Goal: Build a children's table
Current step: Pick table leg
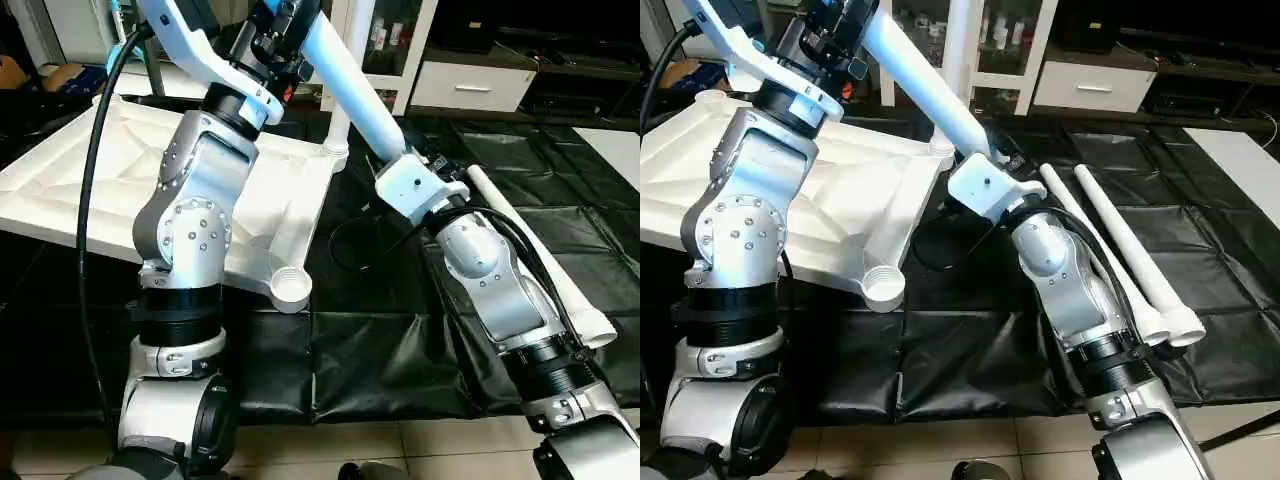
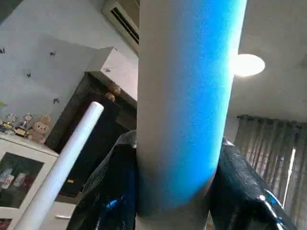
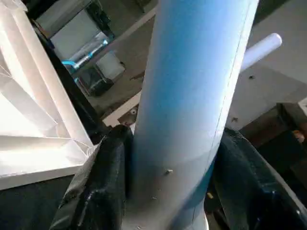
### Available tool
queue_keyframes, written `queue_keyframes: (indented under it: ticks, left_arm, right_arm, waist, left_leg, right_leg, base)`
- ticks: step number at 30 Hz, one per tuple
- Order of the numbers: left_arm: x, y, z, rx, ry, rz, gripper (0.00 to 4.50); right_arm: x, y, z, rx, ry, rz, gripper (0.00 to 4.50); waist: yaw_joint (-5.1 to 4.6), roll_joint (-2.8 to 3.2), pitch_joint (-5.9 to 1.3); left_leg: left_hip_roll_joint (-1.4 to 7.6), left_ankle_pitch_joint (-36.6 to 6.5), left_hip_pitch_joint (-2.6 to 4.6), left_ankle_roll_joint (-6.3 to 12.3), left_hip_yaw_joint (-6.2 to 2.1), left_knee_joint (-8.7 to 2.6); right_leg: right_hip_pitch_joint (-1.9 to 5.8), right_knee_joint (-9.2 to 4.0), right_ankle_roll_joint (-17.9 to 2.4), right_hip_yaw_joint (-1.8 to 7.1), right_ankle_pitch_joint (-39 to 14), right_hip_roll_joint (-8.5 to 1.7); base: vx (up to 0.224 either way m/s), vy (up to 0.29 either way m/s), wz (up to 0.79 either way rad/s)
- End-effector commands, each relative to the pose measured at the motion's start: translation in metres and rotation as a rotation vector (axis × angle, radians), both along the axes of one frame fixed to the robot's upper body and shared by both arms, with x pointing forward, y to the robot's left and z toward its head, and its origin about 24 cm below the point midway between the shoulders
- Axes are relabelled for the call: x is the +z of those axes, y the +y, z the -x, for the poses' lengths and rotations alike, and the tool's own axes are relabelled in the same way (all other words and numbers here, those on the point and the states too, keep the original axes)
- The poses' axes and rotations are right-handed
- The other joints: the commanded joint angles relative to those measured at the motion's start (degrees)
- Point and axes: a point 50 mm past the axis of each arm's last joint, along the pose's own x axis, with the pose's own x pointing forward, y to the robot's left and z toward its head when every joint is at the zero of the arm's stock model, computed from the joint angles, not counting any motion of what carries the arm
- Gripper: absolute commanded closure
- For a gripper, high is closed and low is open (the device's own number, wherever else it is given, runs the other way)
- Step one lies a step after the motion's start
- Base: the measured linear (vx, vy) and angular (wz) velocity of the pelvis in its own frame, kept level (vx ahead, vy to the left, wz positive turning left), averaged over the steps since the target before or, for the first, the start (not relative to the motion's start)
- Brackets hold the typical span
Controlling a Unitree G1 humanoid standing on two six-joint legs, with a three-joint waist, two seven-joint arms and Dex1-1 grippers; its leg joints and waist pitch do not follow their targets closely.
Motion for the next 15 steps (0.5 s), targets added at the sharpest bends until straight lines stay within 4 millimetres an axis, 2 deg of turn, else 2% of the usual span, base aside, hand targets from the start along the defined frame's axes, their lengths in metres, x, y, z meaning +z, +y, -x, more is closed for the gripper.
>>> queue_keyframes:
  ticks: [1, 3, 5, 7, 8, 10, 11, 13, 15]
  left_arm:
    - [0.001, -0.003, 0.004, -0.048, -0.025, -0.026, 2.30]
    - [-0.002, -0.002, 0.005, -0.091, -0.045, -0.045, 2.16]
    - [-0.005, -0.002, 0.008, -0.125, -0.077, -0.070, 1.80]
    - [-0.011, -0.001, 0.014, -0.183, -0.146, -0.146, 1.75]
    - [-0.012, -0.001, 0.015, -0.186, -0.150, -0.152, 1.70]
    - [-0.014, 0.000, 0.016, -0.216, -0.153, -0.161, 1.38]
    - [-0.014, 0.002, 0.017, -0.225, -0.156, -0.163, 1.38]
    - [-0.013, 0.005, 0.019, -0.257, -0.155, -0.138, 1.24]
    - [-0.012, 0.009, 0.019, -0.247, -0.171, -0.120, 1.04]
  right_arm:
    - [0.000, -0.002, 0.002, 0.051, 0.036, -0.029, 2.41]
    - [-0.001, 0.000, 0.005, 0.114, 0.083, -0.097, 2.43]
    - [-0.001, 0.002, 0.009, 0.186, 0.135, -0.155, 2.51]
    - [-0.002, 0.003, 0.018, 0.339, 0.250, -0.222, 2.52]
    - [-0.002, 0.003, 0.019, 0.347, 0.257, -0.223, 2.53]
    - [-0.004, 0.002, 0.023, 0.391, 0.299, -0.217, 2.55]
    - [-0.005, -0.001, 0.024, 0.404, 0.312, -0.208, 2.55]
    - [-0.006, -0.008, 0.024, 0.395, 0.327, -0.216, 2.55]
    - [-0.007, -0.013, 0.025, 0.402, 0.341, -0.216, 2.55]
  waist:
    - [0.04, 0.57, -4.95]
    - [0.07, 0.53, -4.93]
    - [0.13, 0.61, -4.93]
    - [0.29, 0.78, -5.00]
    - [0.30, 0.80, -5.02]
    - [0.41, 0.96, -5.05]
    - [0.43, 1.02, -4.89]
    - [0.58, 0.95, -4.78]
    - [0.77, 0.95, -4.63]
  left_leg:
    - [0.13, -19.8, 1.03, 0.34, 0.29, -4.01]
    - [0.13, -19.8, 0.90, 0.83, 0.30, -4.06]
    - [0.22, -19.8, 0.90, 1.03, 0.28, -4.12]
    - [0.47, -19.7, 0.87, 2.21, 0.19, -4.27]
    - [0.49, -19.3, 0.86, 2.43, 0.16, -4.37]
    - [0.74, -18.4, 0.95, 2.19, 0.13, -4.46]
    - [0.75, -18.7, 1.09, 1.74, 0.21, -4.50]
    - [0.67, -19.6, 1.11, 0.82, 0.28, -4.48]
    - [0.54, -21.0, 1.23, 0.15, 0.28, -4.44]
  right_leg:
    - [3.08, -3.82, -6.2, 1.16, -20.9, -0.75]
    - [3.16, -3.83, -6.5, 1.17, -20.7, -0.79]
    - [3.17, -3.80, -7.0, 1.21, -20.4, -0.88]
    - [3.44, -3.60, -8.0, 1.37, -18.4, -0.94]
    - [3.51, -3.59, -8.4, 1.36, -17.6, -0.86]
    - [3.57, -3.24, -9.8, 1.47, -15.7, -0.97]
    - [3.45, -3.31, -10.4, 1.49, -15.9, -0.96]
    - [3.46, -3.35, -10.3, 1.55, -17.9, -1.12]
    - [3.30, -3.74, -9.2, 1.50, -21.0, -1.08]
  base:
    - [0.000, 0.000, 0.00]
    - [0.000, 0.000, 0.00]
    - [0.000, 0.000, 0.00]
    - [0.000, 0.000, 0.00]
    - [0.000, 0.000, 0.00]
    - [0.000, 0.000, 0.00]
    - [0.000, 0.000, 0.00]
    - [0.000, 0.000, 0.00]
    - [0.000, 0.000, 0.00]
